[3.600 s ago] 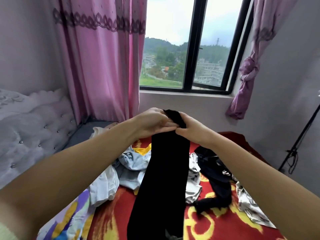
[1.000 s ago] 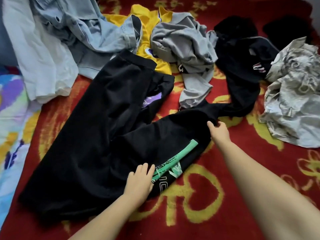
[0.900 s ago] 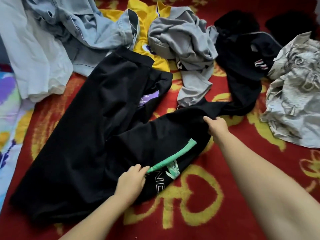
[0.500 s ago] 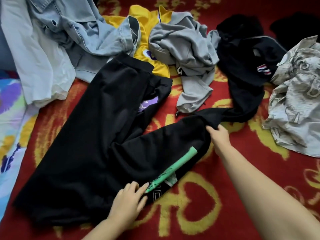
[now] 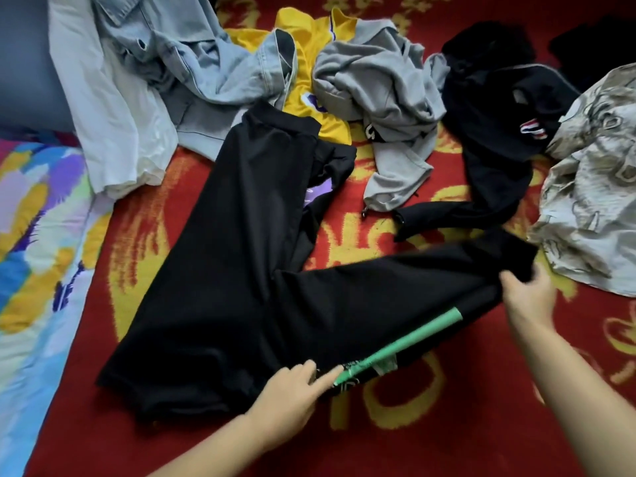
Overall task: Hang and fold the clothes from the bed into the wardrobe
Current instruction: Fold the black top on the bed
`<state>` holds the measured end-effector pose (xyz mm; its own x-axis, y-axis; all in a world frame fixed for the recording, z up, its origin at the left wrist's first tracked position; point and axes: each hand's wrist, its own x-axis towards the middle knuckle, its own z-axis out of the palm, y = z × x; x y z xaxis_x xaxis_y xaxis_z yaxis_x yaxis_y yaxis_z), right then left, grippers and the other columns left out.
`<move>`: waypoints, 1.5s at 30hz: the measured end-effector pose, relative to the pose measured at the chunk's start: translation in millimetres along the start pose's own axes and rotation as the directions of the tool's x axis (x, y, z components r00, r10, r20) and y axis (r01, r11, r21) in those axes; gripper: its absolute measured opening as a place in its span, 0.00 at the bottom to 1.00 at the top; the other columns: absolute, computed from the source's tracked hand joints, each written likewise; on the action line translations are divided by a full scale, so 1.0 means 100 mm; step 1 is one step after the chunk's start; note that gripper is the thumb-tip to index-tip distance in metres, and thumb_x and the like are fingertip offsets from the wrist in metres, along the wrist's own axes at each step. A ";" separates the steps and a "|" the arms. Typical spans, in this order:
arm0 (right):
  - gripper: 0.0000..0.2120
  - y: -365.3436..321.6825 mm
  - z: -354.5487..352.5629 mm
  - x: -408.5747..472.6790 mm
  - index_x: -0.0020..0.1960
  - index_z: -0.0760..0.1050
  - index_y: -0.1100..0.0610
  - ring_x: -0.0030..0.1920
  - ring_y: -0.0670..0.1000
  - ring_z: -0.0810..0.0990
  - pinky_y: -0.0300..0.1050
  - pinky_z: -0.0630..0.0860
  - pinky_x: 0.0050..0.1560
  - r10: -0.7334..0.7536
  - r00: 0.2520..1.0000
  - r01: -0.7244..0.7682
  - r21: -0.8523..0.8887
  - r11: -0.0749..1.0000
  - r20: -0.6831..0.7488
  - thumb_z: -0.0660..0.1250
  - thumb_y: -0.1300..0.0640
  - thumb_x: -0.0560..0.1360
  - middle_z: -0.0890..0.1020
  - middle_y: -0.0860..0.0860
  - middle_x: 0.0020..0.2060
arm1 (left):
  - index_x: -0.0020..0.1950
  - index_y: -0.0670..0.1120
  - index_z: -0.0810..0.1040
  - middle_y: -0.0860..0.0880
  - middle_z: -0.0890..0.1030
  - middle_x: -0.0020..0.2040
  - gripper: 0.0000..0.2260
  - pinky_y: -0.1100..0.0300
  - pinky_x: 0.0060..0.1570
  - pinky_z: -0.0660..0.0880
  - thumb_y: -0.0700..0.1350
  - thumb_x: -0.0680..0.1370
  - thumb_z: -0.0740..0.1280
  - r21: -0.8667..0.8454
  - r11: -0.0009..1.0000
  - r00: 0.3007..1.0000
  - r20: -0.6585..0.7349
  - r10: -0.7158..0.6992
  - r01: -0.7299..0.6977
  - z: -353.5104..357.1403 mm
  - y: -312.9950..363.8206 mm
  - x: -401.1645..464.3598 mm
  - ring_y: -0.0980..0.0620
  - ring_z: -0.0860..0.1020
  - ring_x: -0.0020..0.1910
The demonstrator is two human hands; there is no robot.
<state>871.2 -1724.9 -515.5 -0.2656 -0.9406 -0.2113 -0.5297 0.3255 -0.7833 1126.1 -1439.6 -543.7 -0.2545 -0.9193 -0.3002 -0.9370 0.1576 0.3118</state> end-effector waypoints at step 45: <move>0.29 -1.03 3.05 -0.44 0.78 0.42 0.44 0.77 0.51 0.38 0.70 0.37 0.70 -0.246 0.332 0.940 -0.340 0.010 0.911 0.46 0.39 0.81 0.42 0.47 0.78 | 0.75 0.46 0.62 0.46 0.59 0.77 0.35 0.31 0.66 0.52 0.67 0.75 0.53 0.136 0.981 0.989 -0.070 -0.129 0.138 0.46 -1.30 0.16 0.44 0.56 0.76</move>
<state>1183.2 -1746.4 -604.4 0.7757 -0.4796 -0.4102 -0.5290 -0.8486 -0.0083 1232.5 -1458.5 -630.2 -0.1142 -0.9550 -0.2738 -0.9869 0.0774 0.1416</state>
